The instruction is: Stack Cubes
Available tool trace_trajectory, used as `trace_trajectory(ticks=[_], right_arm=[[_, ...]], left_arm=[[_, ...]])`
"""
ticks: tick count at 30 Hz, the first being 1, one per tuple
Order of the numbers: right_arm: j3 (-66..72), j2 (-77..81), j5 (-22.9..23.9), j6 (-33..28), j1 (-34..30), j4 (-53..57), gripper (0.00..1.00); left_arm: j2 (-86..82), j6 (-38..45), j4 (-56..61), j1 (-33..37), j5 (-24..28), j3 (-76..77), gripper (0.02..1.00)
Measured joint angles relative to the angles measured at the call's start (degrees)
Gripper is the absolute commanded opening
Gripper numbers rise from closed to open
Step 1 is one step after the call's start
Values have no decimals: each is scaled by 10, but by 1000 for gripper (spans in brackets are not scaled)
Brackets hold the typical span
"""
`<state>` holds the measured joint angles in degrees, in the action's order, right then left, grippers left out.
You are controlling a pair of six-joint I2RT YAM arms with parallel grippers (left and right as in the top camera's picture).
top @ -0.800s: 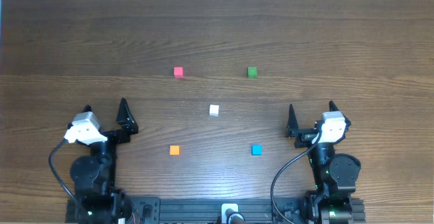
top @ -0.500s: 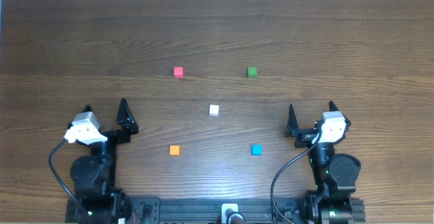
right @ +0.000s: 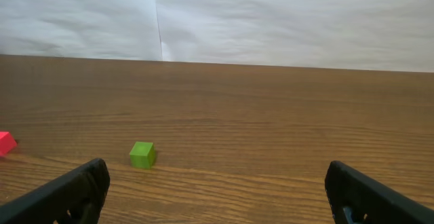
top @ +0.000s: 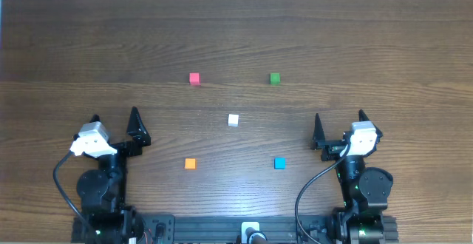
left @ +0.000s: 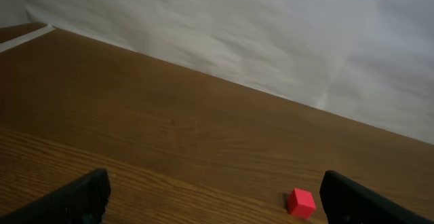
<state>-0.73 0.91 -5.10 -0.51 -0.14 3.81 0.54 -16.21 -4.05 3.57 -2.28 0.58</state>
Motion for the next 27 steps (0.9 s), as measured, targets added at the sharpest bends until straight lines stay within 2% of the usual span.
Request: trace_trajectory(ticks=[17, 27], right_arm=[[0, 0, 0, 0, 0, 0, 991], [0, 0, 0, 0, 0, 0, 991]], left_arm=[[0, 0, 0, 0, 0, 0, 1000], [21, -2, 0, -14, 38, 9, 998]])
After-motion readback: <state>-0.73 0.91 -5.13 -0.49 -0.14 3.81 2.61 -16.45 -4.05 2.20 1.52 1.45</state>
